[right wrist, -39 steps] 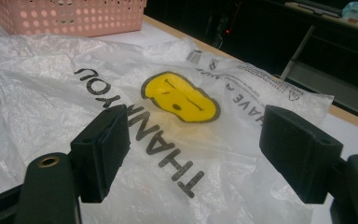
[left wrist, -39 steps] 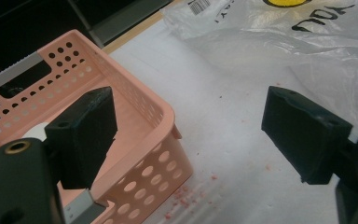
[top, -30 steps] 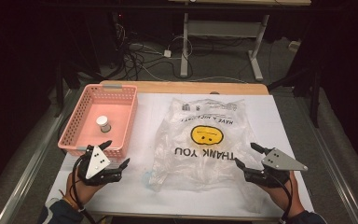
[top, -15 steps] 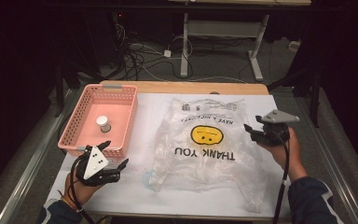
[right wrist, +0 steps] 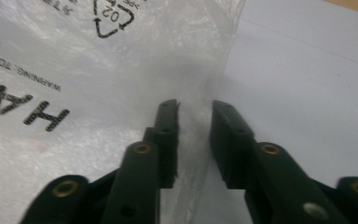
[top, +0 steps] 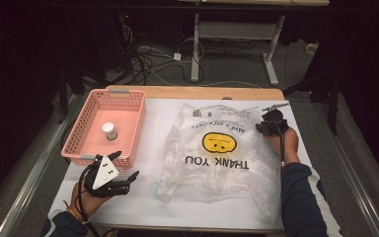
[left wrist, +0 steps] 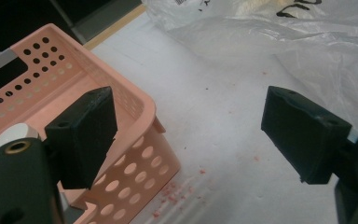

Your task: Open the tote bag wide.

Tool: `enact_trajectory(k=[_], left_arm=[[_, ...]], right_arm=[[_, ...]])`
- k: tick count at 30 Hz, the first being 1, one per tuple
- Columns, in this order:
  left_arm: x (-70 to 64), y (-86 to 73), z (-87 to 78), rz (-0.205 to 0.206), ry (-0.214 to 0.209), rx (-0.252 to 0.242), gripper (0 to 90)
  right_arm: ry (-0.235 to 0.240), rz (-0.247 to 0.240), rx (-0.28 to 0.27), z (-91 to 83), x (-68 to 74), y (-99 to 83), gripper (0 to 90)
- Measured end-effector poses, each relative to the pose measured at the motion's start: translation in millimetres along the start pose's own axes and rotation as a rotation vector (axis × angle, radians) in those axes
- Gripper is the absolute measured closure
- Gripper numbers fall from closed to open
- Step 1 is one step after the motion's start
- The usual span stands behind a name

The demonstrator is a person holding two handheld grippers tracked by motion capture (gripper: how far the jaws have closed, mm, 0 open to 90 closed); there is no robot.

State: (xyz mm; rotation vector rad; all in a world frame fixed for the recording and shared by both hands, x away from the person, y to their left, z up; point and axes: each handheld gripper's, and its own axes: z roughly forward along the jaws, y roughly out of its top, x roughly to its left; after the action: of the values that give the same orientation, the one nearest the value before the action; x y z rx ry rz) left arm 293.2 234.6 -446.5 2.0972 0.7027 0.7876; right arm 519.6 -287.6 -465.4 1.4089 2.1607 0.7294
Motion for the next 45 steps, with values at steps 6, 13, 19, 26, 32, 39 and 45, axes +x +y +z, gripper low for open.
enact_trajectory(k=[6,13,19,26,32,39,45], left_arm=[[-2.3,1.4,0.2,0.019,-0.012,0.002,18.1],[-3.9,2.1,-0.5,0.039,-0.002,0.004,18.1],[-4.2,1.4,-3.5,0.041,0.006,-0.001,18.2],[-4.5,2.5,-8.1,0.038,0.029,-0.01,18.2],[-4.7,2.8,-8.3,0.033,0.04,-0.003,18.2],[-2.9,3.3,-9.8,0.003,0.042,-0.009,18.2],[-2.5,2.8,-8.6,-0.009,0.041,-0.005,18.3]], right_arm=[[-0.055,0.022,0.031,-3.2,2.5,-0.6,90.0],[-0.108,0.129,0.035,-17.2,-4.7,-17.9,90.0],[-0.082,0.104,0.028,-38.0,1.3,-41.4,88.6],[-0.012,0.116,-0.005,-65.4,7.1,-76.7,86.5],[0.059,0.08,-0.002,-85.9,17.2,-96.9,77.4],[0.084,0.022,-0.233,-133.2,34.5,-91.9,53.4],[0.22,-0.158,-0.34,-159.6,83.3,-77.0,50.1]])
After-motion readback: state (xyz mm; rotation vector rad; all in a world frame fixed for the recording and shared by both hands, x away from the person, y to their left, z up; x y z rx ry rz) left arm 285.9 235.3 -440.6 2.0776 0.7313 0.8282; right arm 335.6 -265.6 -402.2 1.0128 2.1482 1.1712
